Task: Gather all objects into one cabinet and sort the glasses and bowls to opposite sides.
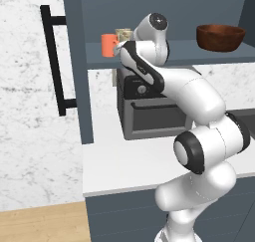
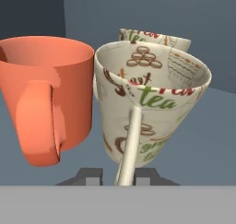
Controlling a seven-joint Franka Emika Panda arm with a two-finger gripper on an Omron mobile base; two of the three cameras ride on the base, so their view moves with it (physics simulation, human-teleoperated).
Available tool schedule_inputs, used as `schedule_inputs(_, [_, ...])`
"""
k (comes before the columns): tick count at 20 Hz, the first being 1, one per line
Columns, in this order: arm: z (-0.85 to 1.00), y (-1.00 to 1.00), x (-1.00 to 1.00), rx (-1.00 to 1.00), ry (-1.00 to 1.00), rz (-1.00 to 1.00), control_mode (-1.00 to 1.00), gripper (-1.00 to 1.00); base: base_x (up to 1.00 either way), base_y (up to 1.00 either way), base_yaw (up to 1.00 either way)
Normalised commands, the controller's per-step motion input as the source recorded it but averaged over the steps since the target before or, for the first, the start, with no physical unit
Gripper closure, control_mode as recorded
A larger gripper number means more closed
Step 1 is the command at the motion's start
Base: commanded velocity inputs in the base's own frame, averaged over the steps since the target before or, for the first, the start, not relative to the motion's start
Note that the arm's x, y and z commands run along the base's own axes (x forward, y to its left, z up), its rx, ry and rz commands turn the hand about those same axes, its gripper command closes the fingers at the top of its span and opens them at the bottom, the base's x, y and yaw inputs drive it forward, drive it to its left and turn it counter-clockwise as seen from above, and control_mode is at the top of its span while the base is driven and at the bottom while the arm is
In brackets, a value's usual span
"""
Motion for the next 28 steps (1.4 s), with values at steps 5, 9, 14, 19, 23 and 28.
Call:
schedule_inputs(5, [0.00,0.00,0.00,0.00,0.00,0.00,-1.00,-1.00,0.00,0.00,0.00])
schedule_inputs(9, [0.00,-0.02,-0.03,0.00,0.00,0.00,-1.00,-1.00,0.00,0.00,0.00])
schedule_inputs(14, [0.00,-0.02,-0.32,0.00,0.00,0.00,-1.00,-1.00,0.00,0.00,0.00])
schedule_inputs(19, [0.04,-0.15,-0.50,0.00,0.00,0.00,-1.00,-1.00,0.00,0.00,0.00])
schedule_inputs(23, [0.08,-0.32,-0.60,0.00,0.00,0.00,-1.00,-1.00,0.00,0.00,0.00])
schedule_inputs(28, [0.13,-0.50,-0.70,0.00,-0.01,0.00,-1.00,-1.00,0.00,0.00,0.00])
